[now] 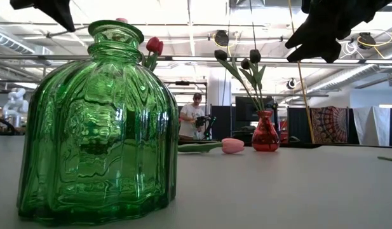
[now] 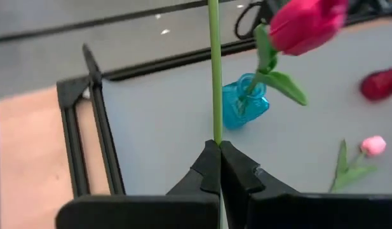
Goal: Sort flowers into vase by color
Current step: Put the top pink tulip into the green vase
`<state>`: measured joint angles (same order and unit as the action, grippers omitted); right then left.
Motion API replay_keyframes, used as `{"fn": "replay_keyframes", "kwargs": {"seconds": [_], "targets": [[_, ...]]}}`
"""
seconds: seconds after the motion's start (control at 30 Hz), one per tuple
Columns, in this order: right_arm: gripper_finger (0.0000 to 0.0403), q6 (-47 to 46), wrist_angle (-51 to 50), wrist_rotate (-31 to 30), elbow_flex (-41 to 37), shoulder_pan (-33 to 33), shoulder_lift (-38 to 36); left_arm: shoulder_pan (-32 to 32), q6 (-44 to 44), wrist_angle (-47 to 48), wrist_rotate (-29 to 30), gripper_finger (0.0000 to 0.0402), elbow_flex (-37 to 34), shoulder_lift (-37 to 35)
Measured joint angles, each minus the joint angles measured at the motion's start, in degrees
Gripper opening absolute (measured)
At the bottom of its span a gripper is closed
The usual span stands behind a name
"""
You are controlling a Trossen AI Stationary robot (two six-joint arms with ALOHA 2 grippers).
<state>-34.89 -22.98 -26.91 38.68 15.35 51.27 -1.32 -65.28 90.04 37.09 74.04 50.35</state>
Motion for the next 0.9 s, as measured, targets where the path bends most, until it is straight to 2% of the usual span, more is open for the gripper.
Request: {"fn": "replay_keyframes", "kwargs": {"seconds": [0.3, 0.43, 0.63, 0.9], "targets": [[0.0210, 0.0, 0.0, 0.0, 0.0, 0.0, 0.0, 0.0, 13.4, -0.2, -2.6, 0.0000, 5.9, -5.5], [0.0210, 0.0, 0.0, 0.0, 0.0, 0.0, 0.0, 0.0, 21.5, -3.3, -4.6, 0.0000, 7.8, -7.6], [0.0210, 0.0, 0.0, 0.0, 0.0, 0.0, 0.0, 0.0, 36.1, -14.1, -15.0, 0.0000, 8.2, -8.9], [0.0210, 0.0, 0.0, 0.0, 0.0, 0.0, 0.0, 0.0, 43.6, -28.5, -28.2, 0.0000, 8.2, -8.3]]}}
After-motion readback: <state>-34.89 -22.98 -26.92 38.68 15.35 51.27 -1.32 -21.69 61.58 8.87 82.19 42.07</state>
